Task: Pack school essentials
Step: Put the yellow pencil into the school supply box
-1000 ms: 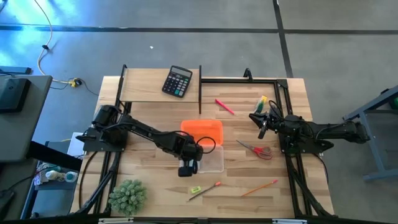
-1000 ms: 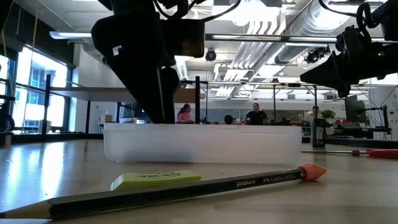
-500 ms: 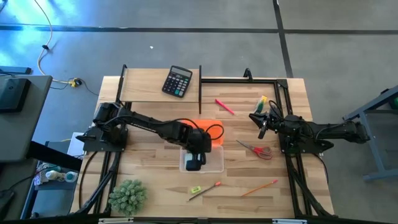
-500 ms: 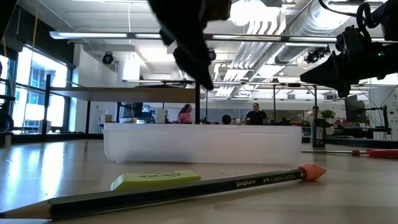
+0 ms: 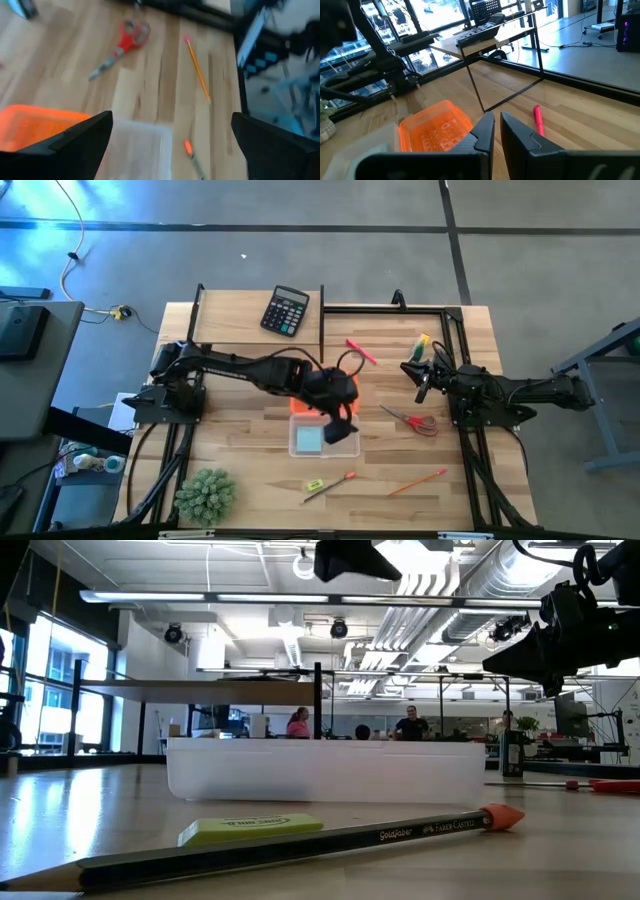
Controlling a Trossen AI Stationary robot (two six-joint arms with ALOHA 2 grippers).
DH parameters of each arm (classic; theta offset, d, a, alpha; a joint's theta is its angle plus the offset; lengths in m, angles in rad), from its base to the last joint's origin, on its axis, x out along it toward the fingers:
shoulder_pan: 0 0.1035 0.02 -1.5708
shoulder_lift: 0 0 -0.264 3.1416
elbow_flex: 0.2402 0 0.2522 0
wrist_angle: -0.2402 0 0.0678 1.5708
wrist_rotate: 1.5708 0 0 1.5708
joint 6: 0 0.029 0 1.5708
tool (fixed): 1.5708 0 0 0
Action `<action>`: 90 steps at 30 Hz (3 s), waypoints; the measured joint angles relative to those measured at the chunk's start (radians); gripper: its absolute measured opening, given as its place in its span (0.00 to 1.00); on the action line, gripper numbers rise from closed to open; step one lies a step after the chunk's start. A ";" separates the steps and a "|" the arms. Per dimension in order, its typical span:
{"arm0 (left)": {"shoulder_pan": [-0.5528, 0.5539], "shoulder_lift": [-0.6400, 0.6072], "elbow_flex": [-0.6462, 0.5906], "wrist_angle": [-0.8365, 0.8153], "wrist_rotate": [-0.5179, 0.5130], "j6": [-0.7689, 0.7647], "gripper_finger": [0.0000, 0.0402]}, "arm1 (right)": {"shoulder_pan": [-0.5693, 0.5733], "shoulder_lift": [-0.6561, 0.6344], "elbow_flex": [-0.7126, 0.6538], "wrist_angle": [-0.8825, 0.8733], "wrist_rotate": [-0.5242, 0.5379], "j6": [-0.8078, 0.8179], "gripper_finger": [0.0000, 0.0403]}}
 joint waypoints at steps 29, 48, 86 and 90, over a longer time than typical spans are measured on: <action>-0.076 -0.024 0.346 -0.767 -0.447 -0.403 0.99 | 0.000 0.000 0.000 0.257 0.027 0.108 0.06; -0.063 -0.025 0.334 -0.824 -0.447 -0.435 0.99 | 0.004 0.000 0.146 0.390 -0.330 0.096 0.11; -0.117 -0.029 0.186 -0.760 -0.166 -0.139 0.99 | 0.632 0.723 0.939 -1.302 -0.611 0.345 0.35; -0.130 -0.035 0.189 -0.760 -0.144 -0.138 0.99 | 0.735 0.793 0.938 -1.263 -0.567 0.370 0.35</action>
